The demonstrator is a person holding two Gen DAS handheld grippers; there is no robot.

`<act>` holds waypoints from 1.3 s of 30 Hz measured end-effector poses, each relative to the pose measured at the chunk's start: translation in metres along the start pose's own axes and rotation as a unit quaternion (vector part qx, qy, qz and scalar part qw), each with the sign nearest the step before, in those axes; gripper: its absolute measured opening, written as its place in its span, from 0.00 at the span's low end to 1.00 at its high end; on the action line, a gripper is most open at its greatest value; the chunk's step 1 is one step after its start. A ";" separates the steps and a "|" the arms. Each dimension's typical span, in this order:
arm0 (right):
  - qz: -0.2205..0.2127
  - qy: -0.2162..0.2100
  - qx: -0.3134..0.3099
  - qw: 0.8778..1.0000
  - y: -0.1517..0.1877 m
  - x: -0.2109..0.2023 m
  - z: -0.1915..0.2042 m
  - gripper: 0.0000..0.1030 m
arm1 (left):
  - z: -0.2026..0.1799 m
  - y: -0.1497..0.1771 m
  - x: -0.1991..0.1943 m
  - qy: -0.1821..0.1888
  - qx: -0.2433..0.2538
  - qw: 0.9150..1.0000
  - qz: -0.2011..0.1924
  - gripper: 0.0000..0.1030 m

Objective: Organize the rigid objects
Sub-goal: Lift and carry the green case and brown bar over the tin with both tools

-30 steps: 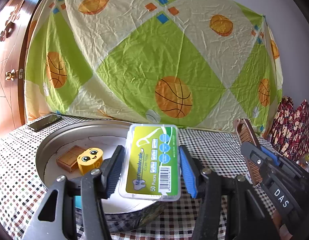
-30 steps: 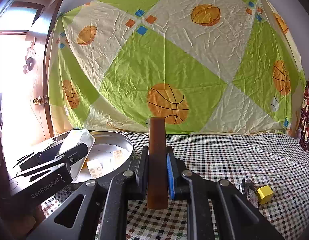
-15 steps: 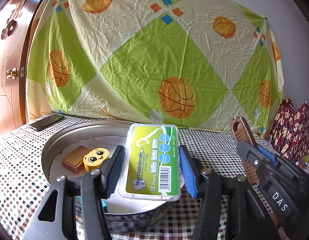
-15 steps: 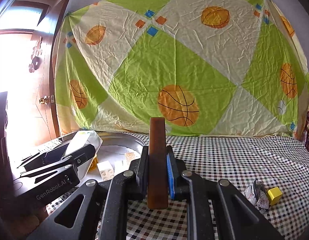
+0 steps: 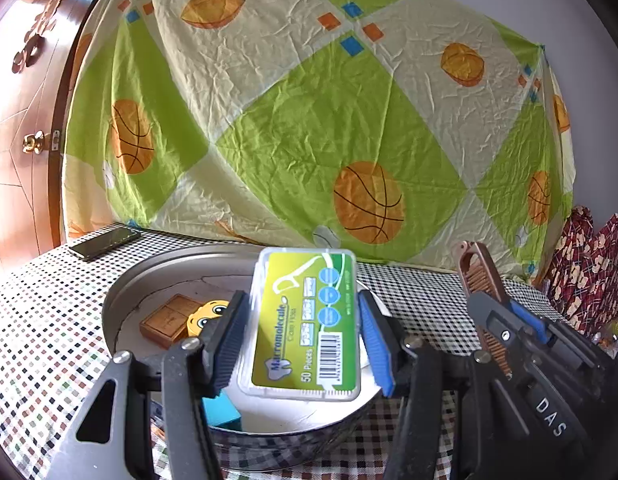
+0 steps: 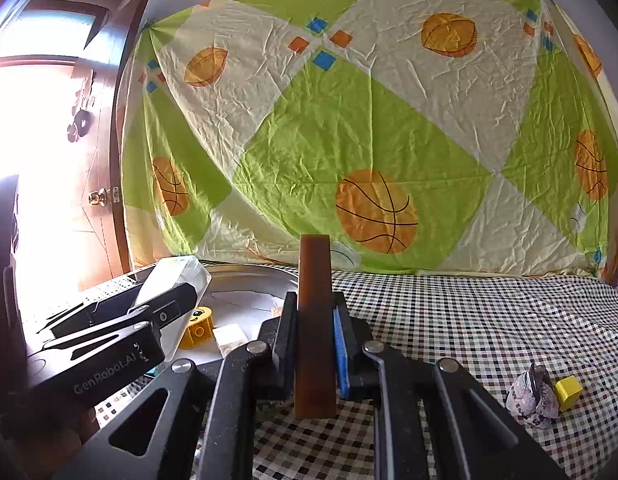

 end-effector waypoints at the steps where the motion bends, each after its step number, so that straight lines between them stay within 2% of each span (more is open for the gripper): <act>1: 0.000 0.000 -0.002 1.000 0.000 0.001 0.001 0.17 | 0.002 0.000 0.000 -0.002 -0.001 1.000 0.000 0.53; 39: -0.003 -0.036 -0.034 0.999 -0.004 0.008 0.044 0.17 | 0.045 -0.007 -0.005 -0.027 -0.030 0.999 -0.007 0.53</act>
Point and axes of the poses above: each gripper's, at about its wrist camera, not at the fingertips, and x roughly the way its jaws point, z to its left, y to its underside, the point moved 7 cm from there along x, roughly the way its jaws point, and after that the axes turned 15 degrees about z, right-handed, at the moved point
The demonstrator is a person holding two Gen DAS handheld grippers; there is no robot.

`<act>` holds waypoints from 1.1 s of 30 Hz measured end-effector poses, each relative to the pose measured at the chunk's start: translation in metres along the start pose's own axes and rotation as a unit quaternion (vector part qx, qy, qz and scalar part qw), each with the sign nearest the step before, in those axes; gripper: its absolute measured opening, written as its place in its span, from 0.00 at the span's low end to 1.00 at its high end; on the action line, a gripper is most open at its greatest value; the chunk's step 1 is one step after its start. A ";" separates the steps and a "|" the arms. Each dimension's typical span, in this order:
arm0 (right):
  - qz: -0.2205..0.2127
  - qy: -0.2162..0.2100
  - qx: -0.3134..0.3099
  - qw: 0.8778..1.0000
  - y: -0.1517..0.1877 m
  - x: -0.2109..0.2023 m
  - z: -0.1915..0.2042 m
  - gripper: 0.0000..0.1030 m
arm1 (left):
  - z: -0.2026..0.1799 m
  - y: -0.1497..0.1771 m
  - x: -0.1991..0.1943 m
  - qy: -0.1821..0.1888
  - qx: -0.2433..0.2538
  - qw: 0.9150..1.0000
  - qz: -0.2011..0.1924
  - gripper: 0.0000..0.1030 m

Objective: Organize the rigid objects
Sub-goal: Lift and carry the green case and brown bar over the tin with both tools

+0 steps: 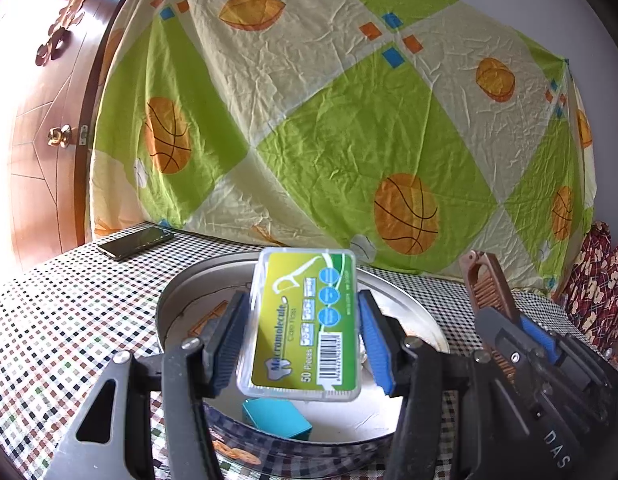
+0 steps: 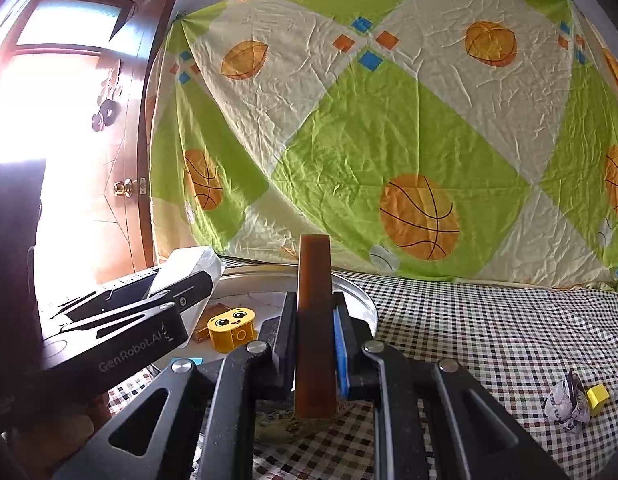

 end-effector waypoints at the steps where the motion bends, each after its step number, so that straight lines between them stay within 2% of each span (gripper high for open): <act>1: 0.000 -0.001 -0.001 1.000 0.000 0.000 0.001 0.17 | 0.001 0.000 0.000 -0.002 0.000 1.000 -0.001 0.53; 33: 0.030 -0.026 -0.028 0.999 -0.004 0.025 0.035 0.17 | 0.030 -0.006 0.014 -0.033 0.003 0.999 0.028 0.53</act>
Point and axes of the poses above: each gripper's, at about its wrist camera, not at the fingertips, and x roughly the way its jaws point, z to its left, y to its underside, the point moved 7 cm from there along x, roughly the way its jaws point, and after that the axes turned 15 degrees about z, right-handed, at the moved point
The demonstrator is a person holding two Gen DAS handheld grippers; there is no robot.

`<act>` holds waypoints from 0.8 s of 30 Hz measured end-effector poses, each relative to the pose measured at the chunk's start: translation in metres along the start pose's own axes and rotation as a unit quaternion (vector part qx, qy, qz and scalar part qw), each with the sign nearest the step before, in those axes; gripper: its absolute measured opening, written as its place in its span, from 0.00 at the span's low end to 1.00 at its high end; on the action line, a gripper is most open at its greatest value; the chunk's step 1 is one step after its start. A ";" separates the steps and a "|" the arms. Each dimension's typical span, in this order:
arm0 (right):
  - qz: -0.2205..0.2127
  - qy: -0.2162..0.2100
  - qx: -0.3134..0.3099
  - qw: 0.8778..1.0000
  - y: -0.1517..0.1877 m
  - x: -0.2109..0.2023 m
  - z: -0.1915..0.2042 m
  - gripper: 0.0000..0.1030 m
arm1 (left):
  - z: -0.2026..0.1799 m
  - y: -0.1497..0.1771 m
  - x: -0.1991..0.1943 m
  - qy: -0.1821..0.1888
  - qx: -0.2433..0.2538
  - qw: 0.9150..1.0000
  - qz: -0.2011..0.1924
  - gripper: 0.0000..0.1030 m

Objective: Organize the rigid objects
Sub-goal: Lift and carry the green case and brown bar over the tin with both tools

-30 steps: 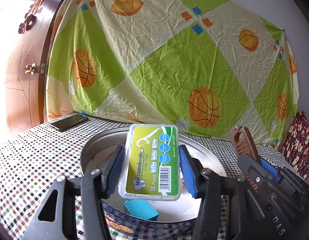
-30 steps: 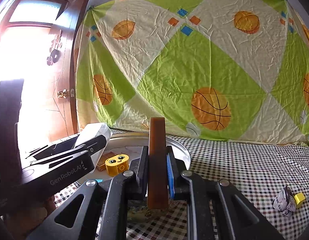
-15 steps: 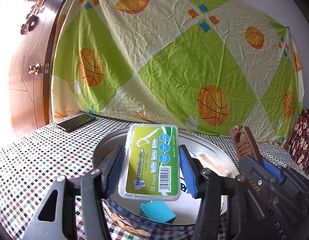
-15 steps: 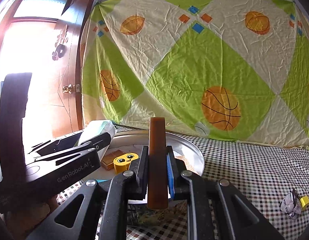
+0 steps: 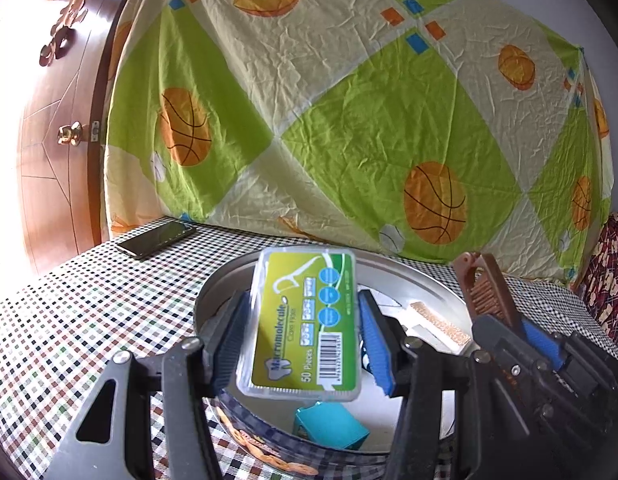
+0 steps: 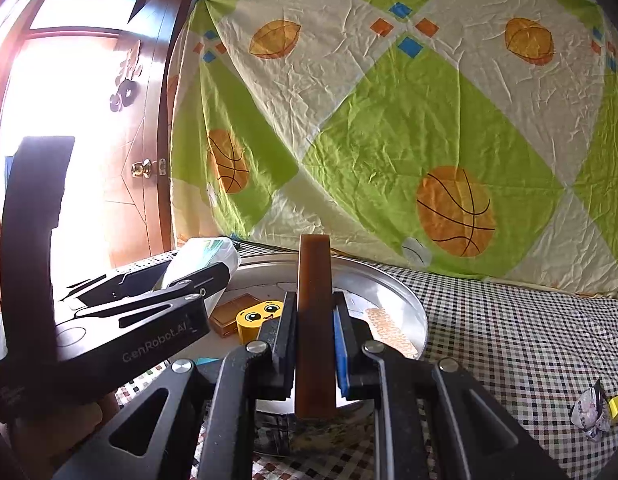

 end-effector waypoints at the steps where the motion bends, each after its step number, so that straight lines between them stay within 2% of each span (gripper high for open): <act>1: 0.002 -0.001 0.000 1.000 0.000 0.001 0.000 0.17 | 0.001 0.000 0.001 -0.001 0.002 1.000 0.002 0.53; 15: 0.032 -0.024 0.020 0.999 -0.005 0.015 -0.006 0.17 | 0.003 -0.002 0.016 -0.005 0.020 0.999 0.034 0.53; 24: 0.107 -0.035 0.044 0.993 -0.012 0.049 -0.021 0.17 | 0.000 -0.009 0.043 0.001 0.045 0.994 0.103 0.53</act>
Point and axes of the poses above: each gripper's, at about its wrist camera, not at the fingertips, and x roughly the way its jaws point, z to its left, y to its underside, the point moved 7 cm from there along x, roughly the way its jaws point, and after that the axes turned 15 degrees about z, right-handed, at the moved point
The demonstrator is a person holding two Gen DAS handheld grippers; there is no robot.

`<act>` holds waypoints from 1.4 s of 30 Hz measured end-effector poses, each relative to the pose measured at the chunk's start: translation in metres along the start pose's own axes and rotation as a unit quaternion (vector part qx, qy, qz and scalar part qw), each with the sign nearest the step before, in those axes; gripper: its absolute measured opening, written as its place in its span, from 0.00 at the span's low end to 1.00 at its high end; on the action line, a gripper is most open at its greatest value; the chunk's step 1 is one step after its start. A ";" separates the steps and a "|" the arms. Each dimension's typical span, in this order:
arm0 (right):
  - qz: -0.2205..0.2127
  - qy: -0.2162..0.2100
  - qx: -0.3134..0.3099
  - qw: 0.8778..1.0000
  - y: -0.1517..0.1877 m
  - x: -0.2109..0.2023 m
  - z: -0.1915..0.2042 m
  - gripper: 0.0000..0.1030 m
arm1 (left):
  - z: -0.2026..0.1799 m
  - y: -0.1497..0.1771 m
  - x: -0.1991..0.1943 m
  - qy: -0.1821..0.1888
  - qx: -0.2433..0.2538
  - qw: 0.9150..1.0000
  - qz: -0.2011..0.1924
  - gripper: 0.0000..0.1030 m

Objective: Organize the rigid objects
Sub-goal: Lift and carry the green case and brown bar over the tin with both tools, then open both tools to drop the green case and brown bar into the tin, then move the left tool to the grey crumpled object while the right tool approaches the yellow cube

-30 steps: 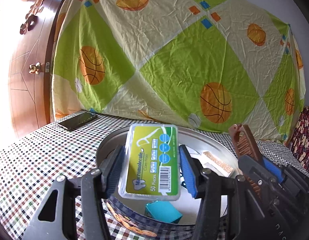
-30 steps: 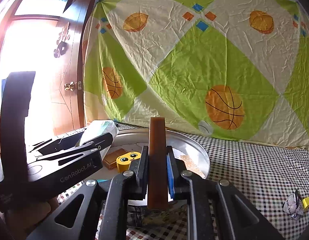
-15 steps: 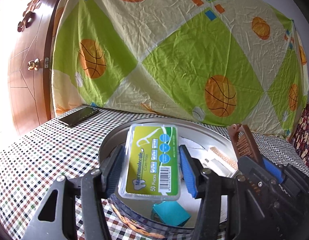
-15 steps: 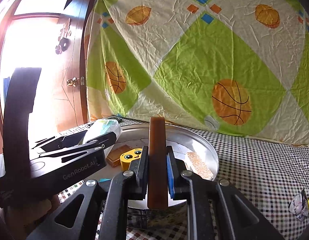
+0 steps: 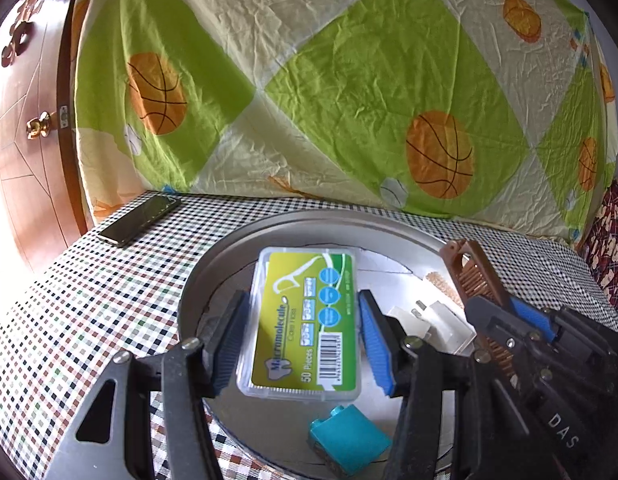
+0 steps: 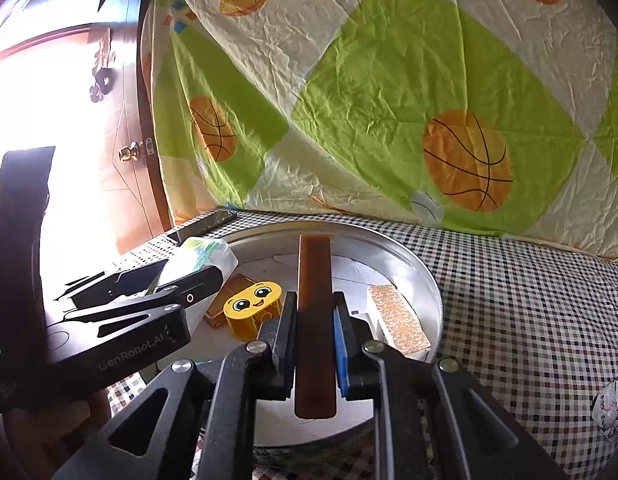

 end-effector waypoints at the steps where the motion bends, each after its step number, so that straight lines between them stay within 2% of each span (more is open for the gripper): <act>1: 0.010 0.002 0.002 1.000 -0.001 0.005 -0.002 0.17 | -0.001 -0.001 0.002 -0.001 0.003 1.000 0.005 0.53; 3: 0.029 0.001 0.007 1.000 -0.003 0.015 -0.005 0.17 | -0.002 -0.004 0.006 -0.003 0.010 1.000 0.013 0.53; 9: 0.048 -0.002 0.018 0.999 -0.008 0.034 -0.014 0.18 | -0.001 -0.007 0.018 -0.018 0.023 0.999 0.031 0.56; 10: 0.044 0.000 0.021 0.999 -0.009 0.033 -0.016 0.27 | 0.000 -0.007 0.019 -0.023 0.021 0.999 0.032 0.59; 11: 0.039 -0.003 0.026 0.999 -0.009 0.031 -0.018 0.44 | 0.002 -0.007 0.018 -0.023 0.017 0.999 0.030 0.65; 12: 0.037 -0.009 0.030 0.999 -0.009 0.029 -0.020 0.53 | 0.003 -0.006 0.016 -0.021 0.014 0.999 0.025 0.71; 13: 0.033 -0.012 0.036 0.999 -0.010 0.026 -0.022 0.65 | 0.004 -0.006 0.013 -0.023 0.010 0.999 0.021 0.72; 14: 0.027 -0.011 0.041 0.999 -0.009 0.022 -0.025 0.67 | 0.005 -0.006 0.011 -0.027 0.007 0.999 0.017 0.76; 18: 0.013 -0.005 0.044 0.999 -0.004 0.000 -0.035 0.67 | 0.002 -0.002 -0.001 -0.030 -0.004 1.000 0.000 0.90; 22: -0.006 0.016 0.067 0.998 0.005 -0.028 -0.065 0.67 | -0.012 0.002 -0.013 -0.017 -0.014 1.000 -0.016 0.93; 26: -0.015 0.049 0.089 0.995 0.024 -0.055 -0.105 0.68 | -0.046 0.003 -0.026 0.004 0.000 0.999 -0.032 0.93; 29: -0.019 0.083 0.103 0.991 0.041 -0.073 -0.136 0.68 | -0.080 0.006 -0.033 0.017 0.023 0.999 -0.039 0.99; 36: -0.018 0.162 0.155 0.974 0.084 -0.112 -0.219 0.69 | -0.174 0.016 -0.020 0.064 0.081 0.995 -0.006 0.99; 42: -0.001 0.201 0.222 0.954 0.115 -0.136 -0.285 0.69 | -0.253 0.029 0.002 0.096 0.121 0.987 0.032 0.99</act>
Point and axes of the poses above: each gripper's, at about its wrist camera, not at the fingertips, and x roughly the way its jaws point, z to its left, y to its underside, the point moved 7 cm from there along x, roughly the way its jaws point, and after that the axes turned 15 degrees about z, right-handed, at the moved point
